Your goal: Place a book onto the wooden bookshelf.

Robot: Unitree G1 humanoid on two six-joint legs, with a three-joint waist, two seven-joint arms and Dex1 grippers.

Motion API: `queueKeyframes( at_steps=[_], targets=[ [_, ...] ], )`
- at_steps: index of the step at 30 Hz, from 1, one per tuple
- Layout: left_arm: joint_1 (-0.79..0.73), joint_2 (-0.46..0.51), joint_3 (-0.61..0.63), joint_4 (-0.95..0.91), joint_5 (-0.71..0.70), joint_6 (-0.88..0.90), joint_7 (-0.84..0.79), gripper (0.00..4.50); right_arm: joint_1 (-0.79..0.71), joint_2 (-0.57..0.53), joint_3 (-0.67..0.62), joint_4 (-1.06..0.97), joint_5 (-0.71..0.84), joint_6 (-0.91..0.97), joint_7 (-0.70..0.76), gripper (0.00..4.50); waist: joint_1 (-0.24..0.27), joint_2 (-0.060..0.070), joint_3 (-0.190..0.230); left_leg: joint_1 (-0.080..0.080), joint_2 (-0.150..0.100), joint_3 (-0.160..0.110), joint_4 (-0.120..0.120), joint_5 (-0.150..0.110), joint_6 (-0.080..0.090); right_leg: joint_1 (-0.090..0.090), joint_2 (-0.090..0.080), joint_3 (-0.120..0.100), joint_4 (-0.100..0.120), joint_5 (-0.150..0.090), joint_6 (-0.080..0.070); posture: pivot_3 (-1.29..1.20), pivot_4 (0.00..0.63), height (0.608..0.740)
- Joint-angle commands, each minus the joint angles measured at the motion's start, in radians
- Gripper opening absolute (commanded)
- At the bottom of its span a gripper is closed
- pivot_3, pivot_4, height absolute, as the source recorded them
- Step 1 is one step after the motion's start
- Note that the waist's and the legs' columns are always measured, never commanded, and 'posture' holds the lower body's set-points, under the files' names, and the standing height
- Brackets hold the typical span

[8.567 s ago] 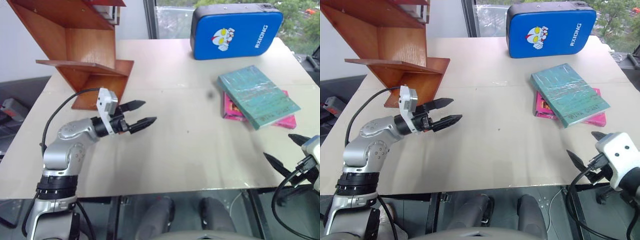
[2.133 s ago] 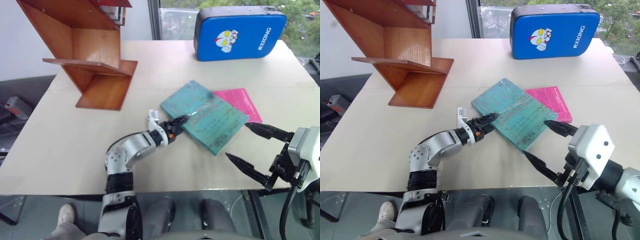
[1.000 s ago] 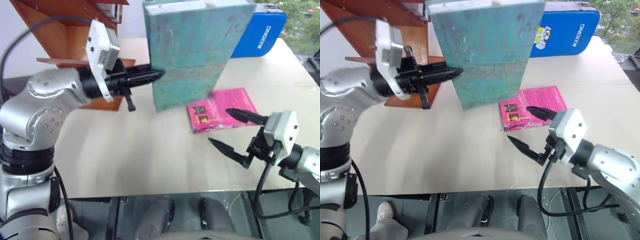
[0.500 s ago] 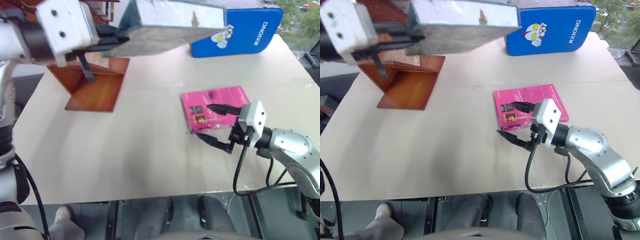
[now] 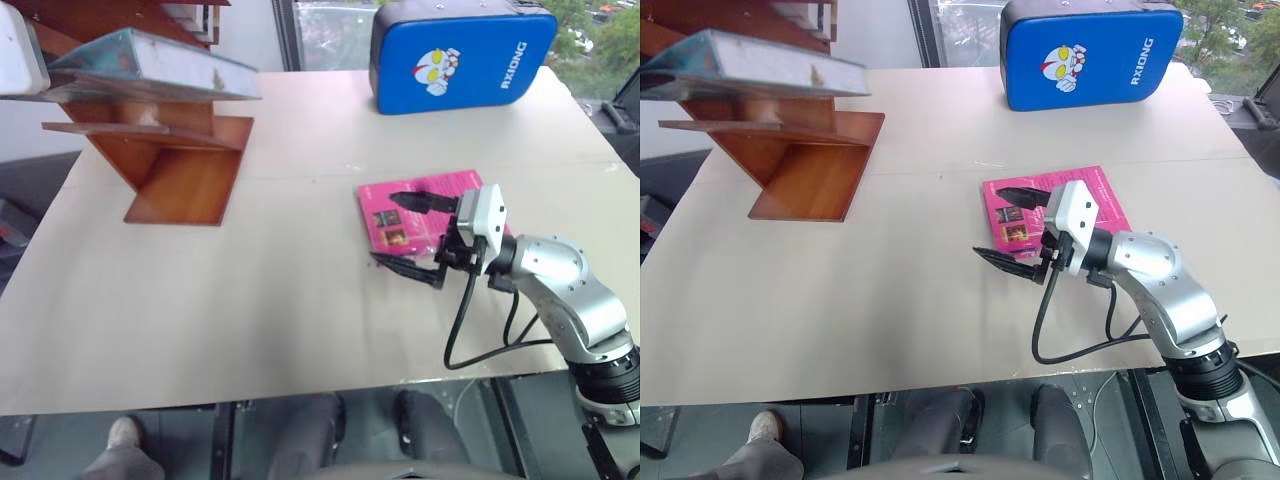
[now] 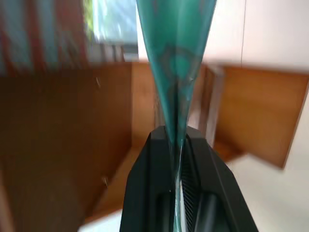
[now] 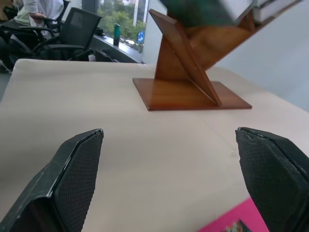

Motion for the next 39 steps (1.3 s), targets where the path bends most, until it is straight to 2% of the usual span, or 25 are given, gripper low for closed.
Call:
queueKeyframes(
  at_steps=[1, 5, 7, 11, 15, 18, 22, 25, 26, 27, 29, 30, 32, 34, 35, 36, 39],
  targets=[
    [-0.023, -0.063, -0.056, 0.129, 0.099, -0.097, 0.093, 0.03, -0.046, 0.005, -0.052, -0.084, 0.011, 0.030, -0.045, 4.50, -0.001, 0.001, 0.000, 0.001, -0.001, 0.000, 0.000, 0.000, 0.000, 0.000, -0.001, 0.000, 0.002, 0.000, 0.000, 0.00, 0.150, 0.736],
    [-0.102, -0.146, -0.128, 0.250, 0.143, -0.179, 0.093, 0.03, -0.084, 0.010, -0.080, -0.130, 0.012, 0.076, -0.108, 4.50, -0.003, 0.001, 0.000, 0.001, 0.000, 0.000, 0.001, 0.001, -0.002, -0.002, -0.001, 0.001, 0.007, 0.000, 0.000, 0.00, 0.150, 0.736],
    [-0.135, -0.167, -0.145, 0.286, 0.149, -0.198, 0.080, 0.80, -0.110, 0.020, -0.091, -0.146, 0.005, 0.097, -0.146, 4.50, -0.007, 0.002, 0.000, 0.001, 0.000, 0.001, 0.001, 0.003, -0.004, -0.003, -0.001, 0.002, 0.011, 0.000, 0.000, 0.00, 0.150, 0.736],
    [-0.175, -0.191, -0.154, 0.322, 0.151, -0.221, 0.067, 2.01, -0.154, 0.050, -0.107, -0.177, 0.035, 0.137, -0.193, 4.50, -0.009, 0.001, 0.000, 0.003, 0.002, 0.000, 0.001, 0.004, -0.006, -0.004, 0.002, 0.001, 0.013, 0.000, 0.000, 0.00, 0.150, 0.736],
    [-0.119, -0.174, -0.084, 0.293, 0.046, -0.207, -0.005, 3.77, -0.170, 0.063, -0.114, -0.177, 0.046, 0.142, -0.195, 4.50, -0.009, 0.001, 0.000, 0.001, 0.001, 0.000, 0.002, 0.004, -0.006, -0.005, 0.001, 0.002, 0.011, 0.000, 0.000, 0.00, 0.150, 0.736],
    [0.004, -0.159, 0.045, 0.198, -0.065, -0.146, -0.041, 3.77, -0.183, 0.068, -0.131, -0.166, 0.071, 0.144, -0.187, 4.50, -0.015, 0.001, 0.000, 0.000, 0.001, 0.001, 0.002, 0.003, -0.005, -0.005, 0.000, 0.001, 0.011, 0.000, 0.000, 0.00, 0.150, 0.736],
    [0.237, -0.219, 0.334, -0.068, -0.252, 0.078, -0.096, 3.77, -0.208, 0.074, -0.151, -0.140, 0.102, 0.149, -0.174, 4.50, -0.031, 0.001, 0.000, -0.001, 0.001, 0.002, 0.001, 0.003, -0.005, -0.006, -0.001, 0.000, 0.011, 0.000, -0.001, 0.00, 0.150, 0.736],
    [0.318, -0.294, 0.527, -0.361, -0.513, 0.476, -0.015, 3.77, -0.221, 0.075, -0.162, -0.131, 0.132, 0.164, -0.166, 4.50, -0.030, 0.001, 0.000, 0.000, 0.001, 0.002, 0.001, 0.003, -0.004, -0.006, -0.001, 0.000, 0.010, 0.000, -0.001, 0.00, 0.150, 0.736],
    [0.325, -0.305, 0.565, -0.442, -0.608, 0.602, 0.026, 3.77, -0.222, 0.070, -0.169, -0.129, 0.143, 0.170, -0.161, 4.50, -0.031, 0.000, 0.001, 0.000, 0.002, 0.002, 0.001, 0.003, -0.004, -0.006, -0.001, 0.000, 0.011, 0.000, -0.001, 0.00, 0.150, 0.736],
    [0.333, -0.318, 0.592, -0.531, -0.766, 0.739, 0.088, 3.77, -0.222, 0.062, -0.178, -0.128, 0.158, 0.181, -0.155, 4.50, -0.030, 0.000, 0.001, 0.000, 0.002, 0.001, 0.001, 0.003, -0.005, -0.006, -0.001, -0.001, 0.011, 0.000, -0.001, 0.00, 0.150, 0.736],
    [0.349, -0.351, 0.611, -0.654, -1.013, 0.910, 0.215, 3.77, -0.214, 0.039, -0.187, -0.128, 0.167, 0.202, -0.144, 4.50, -0.029, 0.000, 0.000, 0.001, 0.002, 0.001, 0.001, 0.003, -0.005, -0.005, -0.001, -0.001, 0.011, 0.000, -0.001, 0.00, 0.150, 0.736],
    [0.349, -0.390, 0.593, -0.691, -1.102, 0.939, 0.293, 3.77, -0.197, 0.019, -0.183, -0.133, 0.147, 0.203, -0.138, 4.50, -0.027, 0.004, -0.001, 0.002, 0.002, 0.001, 0.001, 0.003, -0.005, -0.004, -0.001, -0.001, 0.011, 0.000, -0.001, 0.00, 0.150, 0.736],
    [0.358, -0.513, 0.492, -0.760, -1.126, 0.918, 0.437, 3.77, -0.149, -0.019, -0.184, -0.148, 0.130, 0.231, -0.148, 4.50, -0.022, 0.005, -0.002, 0.004, 0.001, 0.001, 0.001, 0.003, -0.005, -0.003, -0.003, 0.000, 0.012, 0.000, -0.001, 0.00, 0.150, 0.736],
    [0.372, -0.735, 0.269, -0.787, -0.997, 0.852, 0.582, 3.77, -0.040, -0.099, -0.196, -0.164, 0.105, 0.311, -0.169, 4.50, -0.002, 0.011, -0.007, 0.006, 0.001, 0.001, 0.001, 0.003, -0.005, -0.001, -0.003, -0.001, 0.012, 0.000, -0.001, 0.00, 0.150, 0.736],
    [0.387, -0.810, 0.172, -0.788, -0.921, 0.813, 0.608, 3.77, 0.018, -0.123, -0.219, -0.168, 0.104, 0.344, -0.190, 4.50, 0.011, 0.010, -0.008, 0.009, 0.000, 0.002, 0.001, 0.003, -0.005, 0.002, -0.003, 0.000, 0.012, 0.000, -0.001, 0.00, 0.150, 0.736],
    [0.398, -0.880, 0.106, -0.773, -0.875, 0.787, 0.631, 4.33, 0.077, -0.140, -0.247, -0.178, 0.112, 0.359, -0.197, 4.50, 0.014, 0.008, -0.008, 0.009, 0.000, 0.001, 0.002, 0.003, -0.005, 0.004, -0.003, -0.001, 0.012, 0.001, -0.002, 0.00, 0.150, 0.736],
    [0.453, -0.964, -0.021, -0.716, -0.718, 0.684, 0.619, 4.42, 0.224, -0.195, -0.299, -0.233, 0.094, 0.364, -0.188, 4.50, 0.021, 0.007, -0.007, 0.005, 0.000, 0.003, 0.004, 0.003, -0.004, 0.002, -0.003, 0.001, 0.011, 0.002, -0.004, 0.00, 0.150, 0.736]
  ],
)
